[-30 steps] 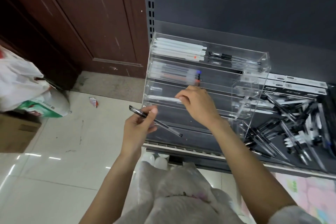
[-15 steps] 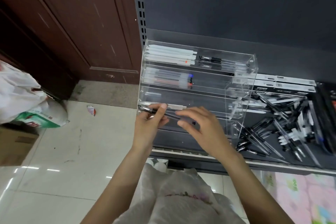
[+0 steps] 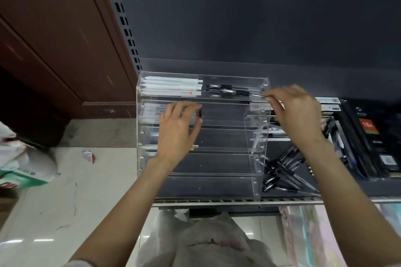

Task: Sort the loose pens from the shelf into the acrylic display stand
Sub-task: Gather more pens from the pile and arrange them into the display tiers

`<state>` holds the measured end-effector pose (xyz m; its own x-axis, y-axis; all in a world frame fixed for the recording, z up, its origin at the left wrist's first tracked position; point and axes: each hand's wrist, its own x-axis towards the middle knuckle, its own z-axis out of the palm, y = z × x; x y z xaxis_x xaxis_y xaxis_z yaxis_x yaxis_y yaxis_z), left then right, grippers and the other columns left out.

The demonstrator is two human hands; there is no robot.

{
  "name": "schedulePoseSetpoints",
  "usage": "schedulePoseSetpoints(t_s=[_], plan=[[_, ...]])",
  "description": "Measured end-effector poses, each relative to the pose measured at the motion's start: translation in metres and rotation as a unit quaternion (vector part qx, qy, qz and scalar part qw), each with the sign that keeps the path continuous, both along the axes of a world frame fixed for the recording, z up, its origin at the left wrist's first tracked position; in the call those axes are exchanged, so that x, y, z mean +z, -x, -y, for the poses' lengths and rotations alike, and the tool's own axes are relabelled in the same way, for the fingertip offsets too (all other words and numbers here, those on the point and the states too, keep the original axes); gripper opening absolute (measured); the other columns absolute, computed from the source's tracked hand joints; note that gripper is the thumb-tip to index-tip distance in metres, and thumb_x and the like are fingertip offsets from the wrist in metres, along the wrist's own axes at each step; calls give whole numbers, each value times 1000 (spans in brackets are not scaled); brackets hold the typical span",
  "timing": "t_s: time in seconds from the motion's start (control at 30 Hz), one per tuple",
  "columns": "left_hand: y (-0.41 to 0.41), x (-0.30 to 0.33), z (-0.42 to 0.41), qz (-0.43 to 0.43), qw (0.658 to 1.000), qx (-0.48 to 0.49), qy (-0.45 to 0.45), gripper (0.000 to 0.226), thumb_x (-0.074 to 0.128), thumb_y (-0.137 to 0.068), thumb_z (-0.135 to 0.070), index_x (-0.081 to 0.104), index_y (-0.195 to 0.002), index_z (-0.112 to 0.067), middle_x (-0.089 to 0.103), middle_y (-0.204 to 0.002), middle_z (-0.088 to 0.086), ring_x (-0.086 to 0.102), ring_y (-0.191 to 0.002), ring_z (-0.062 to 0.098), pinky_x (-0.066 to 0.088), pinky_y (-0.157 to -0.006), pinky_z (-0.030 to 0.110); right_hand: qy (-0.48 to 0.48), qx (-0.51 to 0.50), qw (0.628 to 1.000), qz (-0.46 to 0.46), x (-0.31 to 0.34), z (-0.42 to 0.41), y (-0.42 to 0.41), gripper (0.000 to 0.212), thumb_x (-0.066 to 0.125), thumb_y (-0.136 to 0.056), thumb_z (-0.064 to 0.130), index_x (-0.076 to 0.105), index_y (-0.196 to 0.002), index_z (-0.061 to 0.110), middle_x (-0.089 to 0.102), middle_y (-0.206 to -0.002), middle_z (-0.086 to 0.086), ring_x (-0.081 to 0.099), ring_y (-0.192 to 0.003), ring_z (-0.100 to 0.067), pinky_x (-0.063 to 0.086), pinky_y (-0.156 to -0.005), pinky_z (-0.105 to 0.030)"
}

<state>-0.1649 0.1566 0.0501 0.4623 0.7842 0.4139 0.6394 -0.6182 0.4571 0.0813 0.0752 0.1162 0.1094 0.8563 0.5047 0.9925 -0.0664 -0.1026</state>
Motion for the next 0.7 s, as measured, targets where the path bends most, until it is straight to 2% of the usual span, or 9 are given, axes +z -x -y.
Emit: schedulePoseSetpoints(t_s=[0.07, 0.17, 0.3, 0.47, 0.6, 0.7], plan=[[-5, 5, -9, -1, 999, 3, -40, 33, 50, -90, -29, 62, -119, -15, 61, -117, 1, 46, -110, 21, 32, -93, 28, 7, -4, 1000, -12, 1, -18, -1, 6, 65, -87, 16, 70, -88, 16, 69, -78, -1, 62, -73, -26, 37, -59, -23], [-16, 16, -20, -25, 996, 25, -80, 32, 51, -89, -27, 63, -118, -17, 60, -119, -2, 42, -112, 21, 30, -89, 31, 39, 10, 999, -21, -1, -40, 2, 7, 65, -87, 16, 71, -90, 18, 71, -85, 0, 64, -80, -26, 47, -60, -30], [-27, 19, -33, -82, 993, 38, -81, 32, 48, -89, -31, 65, -113, -18, 60, -121, -2, 40, -114, 22, 27, -88, 36, 99, 17, 994, -32, -2, -54, 2, 12, 62, -90, 18, 73, -94, 20, 70, -93, 2, 65, -86, -26, 44, -66, -30], [-34, 18, -39, -100, 992, 20, -80, 26, 56, -88, -29, 69, -107, -16, 57, -123, 3, 41, -115, 26, 28, -90, 39, 165, 16, 986, -34, 5, -61, -2, 17, 59, -92, 21, 73, -102, 22, 70, -102, 1, 64, -95, -25, 47, -77, -35], [-41, 18, -43, -102, 991, 11, -89, 32, 49, -89, -35, 68, -108, -17, 57, -122, 3, 38, -115, 24, 27, -89, 39, 192, -12, 981, 4, 6, -71, 0, 20, 56, -93, 19, 71, -104, 24, 68, -107, 2, 62, -97, -27, 45, -76, -33], [-44, 20, -46, -101, 989, -1, -106, 37, 43, -90, -36, 63, -115, -18, 60, -121, -2, 38, -114, 20, 23, -86, 35, 197, -14, 980, 13, 5, -74, 4, 19, 55, -93, 18, 71, -103, 23, 68, -105, 3, 63, -96, -26, 47, -75, -34]])
